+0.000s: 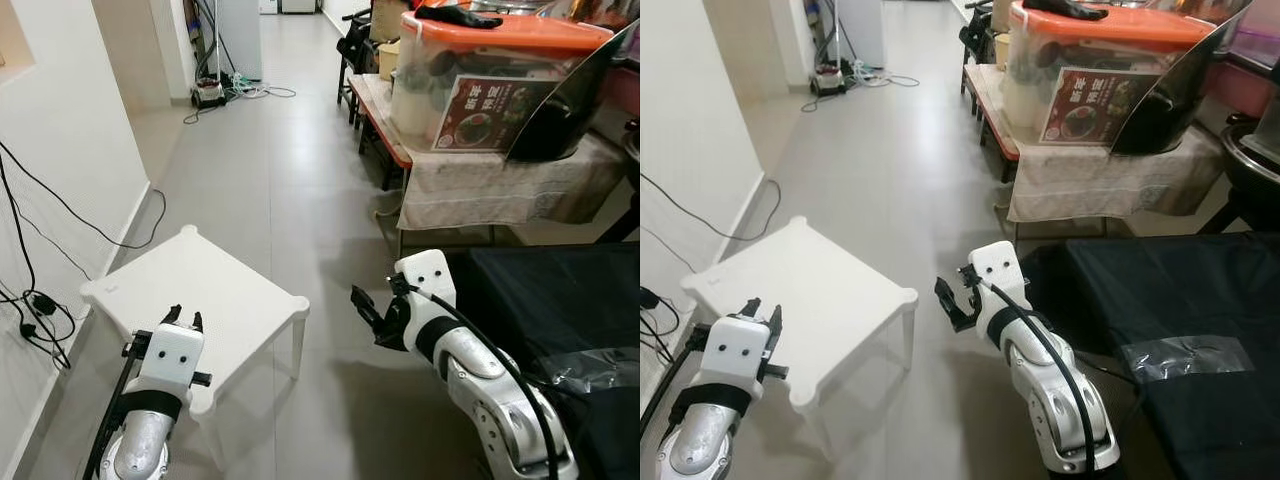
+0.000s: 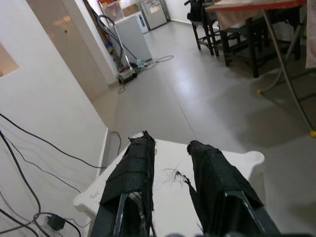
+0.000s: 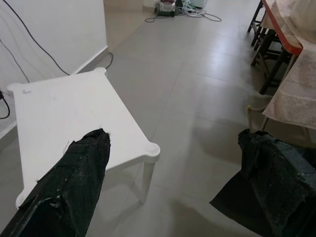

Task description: Building children table

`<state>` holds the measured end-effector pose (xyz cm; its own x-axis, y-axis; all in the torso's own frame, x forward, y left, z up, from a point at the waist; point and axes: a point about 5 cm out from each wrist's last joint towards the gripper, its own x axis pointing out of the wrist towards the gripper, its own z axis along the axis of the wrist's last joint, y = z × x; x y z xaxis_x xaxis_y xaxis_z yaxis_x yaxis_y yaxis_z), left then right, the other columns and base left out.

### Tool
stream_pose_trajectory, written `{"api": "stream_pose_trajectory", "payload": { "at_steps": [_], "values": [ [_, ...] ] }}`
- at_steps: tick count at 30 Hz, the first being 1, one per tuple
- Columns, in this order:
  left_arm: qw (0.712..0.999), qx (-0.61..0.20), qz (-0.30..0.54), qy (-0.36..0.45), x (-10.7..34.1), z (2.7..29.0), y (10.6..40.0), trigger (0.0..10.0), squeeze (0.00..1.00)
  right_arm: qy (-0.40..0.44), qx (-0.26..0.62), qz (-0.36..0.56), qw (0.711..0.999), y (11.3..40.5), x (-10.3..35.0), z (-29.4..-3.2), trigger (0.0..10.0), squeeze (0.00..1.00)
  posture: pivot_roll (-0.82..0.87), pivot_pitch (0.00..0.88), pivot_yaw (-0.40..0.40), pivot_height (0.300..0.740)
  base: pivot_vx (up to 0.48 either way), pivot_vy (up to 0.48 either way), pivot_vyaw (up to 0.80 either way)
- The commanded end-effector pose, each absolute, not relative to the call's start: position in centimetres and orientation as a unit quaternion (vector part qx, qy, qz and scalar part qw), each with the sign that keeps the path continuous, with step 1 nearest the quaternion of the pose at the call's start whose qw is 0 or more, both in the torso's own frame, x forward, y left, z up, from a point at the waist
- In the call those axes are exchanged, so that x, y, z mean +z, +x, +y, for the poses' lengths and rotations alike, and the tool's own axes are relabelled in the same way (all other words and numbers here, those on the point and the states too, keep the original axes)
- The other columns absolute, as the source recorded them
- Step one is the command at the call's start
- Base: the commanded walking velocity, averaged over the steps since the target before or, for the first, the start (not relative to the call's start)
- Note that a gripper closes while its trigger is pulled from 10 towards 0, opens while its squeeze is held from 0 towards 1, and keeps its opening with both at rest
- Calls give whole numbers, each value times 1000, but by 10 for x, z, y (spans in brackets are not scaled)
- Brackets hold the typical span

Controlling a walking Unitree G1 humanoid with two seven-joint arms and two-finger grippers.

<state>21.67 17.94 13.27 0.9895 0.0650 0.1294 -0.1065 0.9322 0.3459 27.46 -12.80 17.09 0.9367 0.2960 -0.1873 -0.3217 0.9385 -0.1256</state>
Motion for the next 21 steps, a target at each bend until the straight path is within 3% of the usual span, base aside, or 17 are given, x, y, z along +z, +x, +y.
{"api": "stream_pose_trajectory", "payload": {
  "at_steps": [1,4,21],
  "values": [
    [983,46,-52,171,131,179,216,10000,0,-81,160,90,980,274,166,-128,10000,0,9,0,-70,740,-304,0,0],
    [983,45,-52,170,131,179,216,10000,0,-83,162,87,979,275,167,-127,10000,0,9,0,-70,740,-354,0,800],
    [983,46,-51,168,132,179,216,10000,0,-79,156,87,981,277,166,-128,10000,0,14,0,-69,740,-416,0,47]
  ]
}}
